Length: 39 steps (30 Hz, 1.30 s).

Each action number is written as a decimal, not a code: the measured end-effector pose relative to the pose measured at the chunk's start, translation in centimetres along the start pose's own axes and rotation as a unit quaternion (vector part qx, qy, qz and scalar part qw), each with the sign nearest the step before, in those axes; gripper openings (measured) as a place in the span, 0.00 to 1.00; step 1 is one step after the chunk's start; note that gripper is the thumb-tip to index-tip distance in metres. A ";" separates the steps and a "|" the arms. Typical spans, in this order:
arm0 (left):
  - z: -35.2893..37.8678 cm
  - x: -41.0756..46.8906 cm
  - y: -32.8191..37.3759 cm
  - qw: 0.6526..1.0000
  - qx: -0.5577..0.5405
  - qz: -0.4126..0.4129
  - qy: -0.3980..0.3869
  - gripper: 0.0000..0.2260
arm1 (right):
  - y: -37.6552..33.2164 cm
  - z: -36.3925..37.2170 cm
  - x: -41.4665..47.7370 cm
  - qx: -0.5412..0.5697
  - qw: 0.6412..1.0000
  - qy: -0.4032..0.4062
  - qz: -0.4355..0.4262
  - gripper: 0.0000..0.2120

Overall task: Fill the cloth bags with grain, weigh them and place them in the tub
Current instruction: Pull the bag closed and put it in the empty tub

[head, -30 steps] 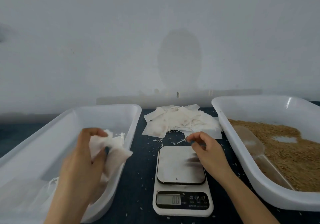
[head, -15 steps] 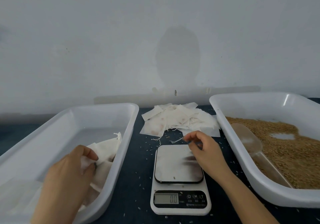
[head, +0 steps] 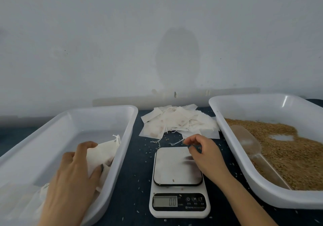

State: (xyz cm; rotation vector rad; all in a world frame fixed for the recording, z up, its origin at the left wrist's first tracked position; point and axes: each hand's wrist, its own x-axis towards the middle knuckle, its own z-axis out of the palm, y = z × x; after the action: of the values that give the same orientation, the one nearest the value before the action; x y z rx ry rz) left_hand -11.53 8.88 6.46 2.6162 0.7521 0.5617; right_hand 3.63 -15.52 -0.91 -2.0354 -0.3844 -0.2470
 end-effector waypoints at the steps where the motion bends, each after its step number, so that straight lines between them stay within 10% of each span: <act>1: 0.1 -0.1 0.1 1.000 -0.004 -0.001 0.012 0.23 | 0.0 0.0 0.0 0.002 1.000 -0.001 0.002 0.17; 9: 1.5 -1.9 2.8 0.968 -0.029 0.157 0.191 0.16 | 0.3 -0.1 0.1 -0.015 1.000 0.000 0.004 0.15; 13: 4.7 -2.6 6.3 0.939 -0.140 0.295 0.103 0.13 | 0.8 -0.1 0.2 -0.030 0.999 -0.001 0.016 0.16; 23: 16.9 9.8 6.7 0.973 -0.045 0.172 -0.144 0.17 | 1.3 -0.4 0.5 -0.046 0.999 0.009 0.021 0.17; 39: 19.7 13.5 7.8 0.989 0.036 0.131 -0.065 0.08 | 0.9 -0.2 0.3 -0.052 0.999 0.007 0.005 0.16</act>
State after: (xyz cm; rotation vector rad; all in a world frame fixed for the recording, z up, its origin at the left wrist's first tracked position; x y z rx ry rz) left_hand 11.41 5.84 -3.26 2.8070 0.3980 0.4358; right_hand 4.24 -16.02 -1.47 -2.1358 -0.3584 -0.2810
